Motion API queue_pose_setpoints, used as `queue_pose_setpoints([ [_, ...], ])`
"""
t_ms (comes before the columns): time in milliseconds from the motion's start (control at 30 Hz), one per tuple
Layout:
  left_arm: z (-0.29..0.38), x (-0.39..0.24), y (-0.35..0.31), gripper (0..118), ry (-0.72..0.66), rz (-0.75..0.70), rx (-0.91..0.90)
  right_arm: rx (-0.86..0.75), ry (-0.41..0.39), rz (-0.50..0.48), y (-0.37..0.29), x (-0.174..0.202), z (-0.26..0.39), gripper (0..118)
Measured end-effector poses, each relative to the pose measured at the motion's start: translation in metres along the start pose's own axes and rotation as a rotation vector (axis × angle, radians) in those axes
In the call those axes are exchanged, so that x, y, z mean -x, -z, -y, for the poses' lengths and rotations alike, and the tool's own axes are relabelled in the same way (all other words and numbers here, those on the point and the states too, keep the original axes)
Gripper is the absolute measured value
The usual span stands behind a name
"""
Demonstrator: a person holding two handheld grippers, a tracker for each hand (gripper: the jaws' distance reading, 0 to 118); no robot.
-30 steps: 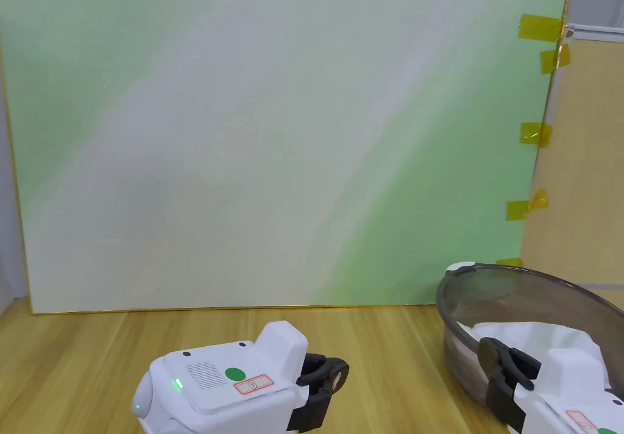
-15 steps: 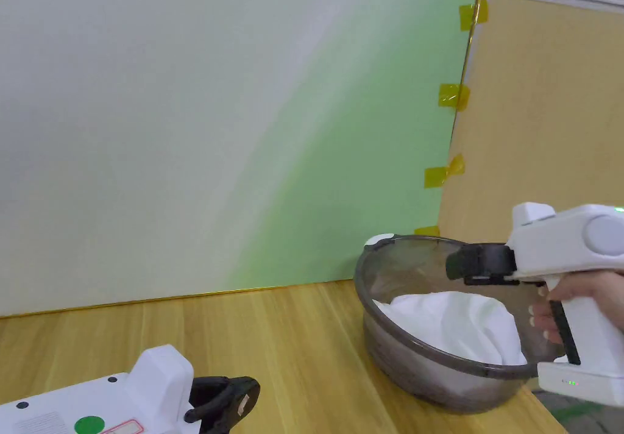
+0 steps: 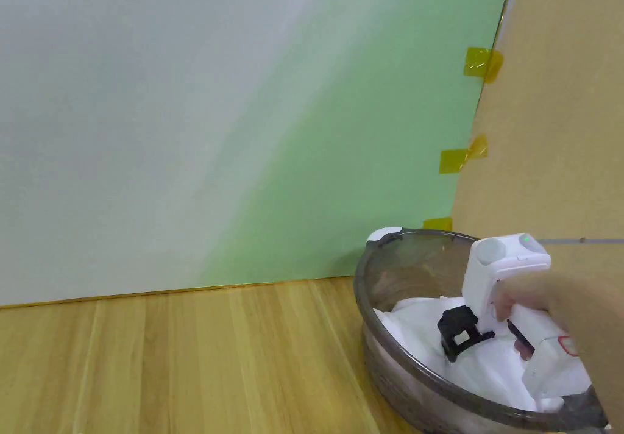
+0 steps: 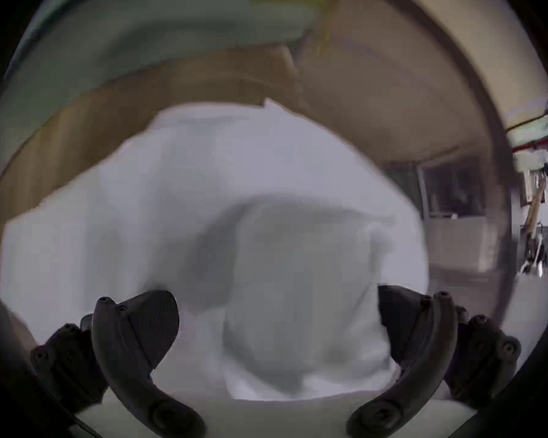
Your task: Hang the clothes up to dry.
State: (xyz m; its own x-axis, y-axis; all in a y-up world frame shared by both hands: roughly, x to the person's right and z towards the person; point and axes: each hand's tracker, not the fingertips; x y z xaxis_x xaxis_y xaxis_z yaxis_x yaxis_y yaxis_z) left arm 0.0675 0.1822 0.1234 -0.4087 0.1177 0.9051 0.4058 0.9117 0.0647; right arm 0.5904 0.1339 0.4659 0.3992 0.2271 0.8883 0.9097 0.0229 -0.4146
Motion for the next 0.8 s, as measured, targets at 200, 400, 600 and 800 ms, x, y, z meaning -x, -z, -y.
queue_pose_setpoints([
  [200,0.009,0.006,0.019,2,-0.015,0.03,0.02,0.085,-0.031,-0.06,0.026,0.001,0.007,118],
  [400,0.017,0.007,0.028,2,-0.032,0.028,0.028,-0.022,-0.071,-0.096,-0.01,-0.003,0.018,56],
  [600,0.01,-0.002,0.006,2,-0.055,0.004,0.0,-0.148,-0.017,-0.069,-0.051,-0.006,0.045,24],
  [800,0.004,-0.015,-0.038,2,-0.067,-0.094,-0.053,-0.372,-0.014,-0.134,-0.135,-0.019,0.074,24],
])
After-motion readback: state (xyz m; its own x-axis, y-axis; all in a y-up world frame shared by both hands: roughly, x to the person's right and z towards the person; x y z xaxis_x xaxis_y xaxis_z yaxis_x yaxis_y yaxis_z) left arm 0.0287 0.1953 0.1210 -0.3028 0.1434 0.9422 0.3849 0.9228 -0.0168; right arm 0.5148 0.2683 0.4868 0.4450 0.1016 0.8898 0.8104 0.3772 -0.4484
